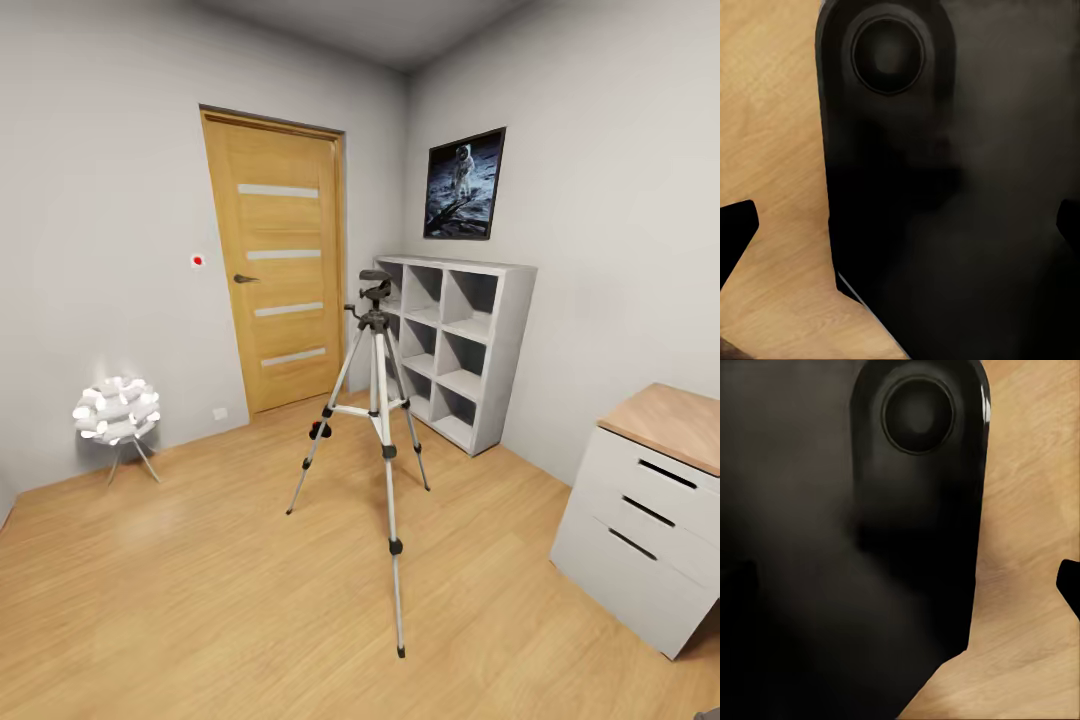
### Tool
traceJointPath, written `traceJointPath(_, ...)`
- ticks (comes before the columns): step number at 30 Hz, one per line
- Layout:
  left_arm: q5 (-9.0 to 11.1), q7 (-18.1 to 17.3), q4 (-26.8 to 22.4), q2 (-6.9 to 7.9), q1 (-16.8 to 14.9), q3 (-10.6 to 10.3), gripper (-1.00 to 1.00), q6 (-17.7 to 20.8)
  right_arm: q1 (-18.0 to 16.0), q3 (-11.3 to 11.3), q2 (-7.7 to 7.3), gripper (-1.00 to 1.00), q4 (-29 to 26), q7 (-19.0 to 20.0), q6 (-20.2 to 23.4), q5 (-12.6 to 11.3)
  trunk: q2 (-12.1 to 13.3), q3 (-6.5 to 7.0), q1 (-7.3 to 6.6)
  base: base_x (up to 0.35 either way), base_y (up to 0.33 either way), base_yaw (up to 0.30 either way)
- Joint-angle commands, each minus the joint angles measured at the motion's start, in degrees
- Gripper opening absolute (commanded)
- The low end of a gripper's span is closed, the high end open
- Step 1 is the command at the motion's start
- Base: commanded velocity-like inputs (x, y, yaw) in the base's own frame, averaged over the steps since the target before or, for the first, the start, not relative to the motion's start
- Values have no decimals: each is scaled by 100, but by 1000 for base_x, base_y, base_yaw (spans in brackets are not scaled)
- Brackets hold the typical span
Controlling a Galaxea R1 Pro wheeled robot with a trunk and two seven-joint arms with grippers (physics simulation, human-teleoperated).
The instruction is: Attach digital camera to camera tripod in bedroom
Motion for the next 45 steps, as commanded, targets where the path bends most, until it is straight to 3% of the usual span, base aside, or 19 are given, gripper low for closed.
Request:
traceJointPath(1,0,0,0,0,-1,0,100,0,-1,0,0,100,0,0,0,0,-1,-3,0,0,0,0)
traceJointPath(7,39,11,-21,-21,8,76,100,-6,-18,21,-30,100,10,12,-16,27,-1,-3,0,0,0,0)
traceJointPath(15,296,-6,-141,-19,9,317,100,-170,-18,38,-75,100,9,5,-36,41,-1,-3,0,0,0,0)
traceJointPath(27,673,0,-152,-18,8,352,100,-193,-18,54,-41,100,9,-43,-26,36,-1,-3,0,0,0,95)
traceJointPath(45,677,0,-158,-9,8,346,100,-193,-18,62,-35,100,9,-53,-44,53,-1,-3,0,0,0,270)
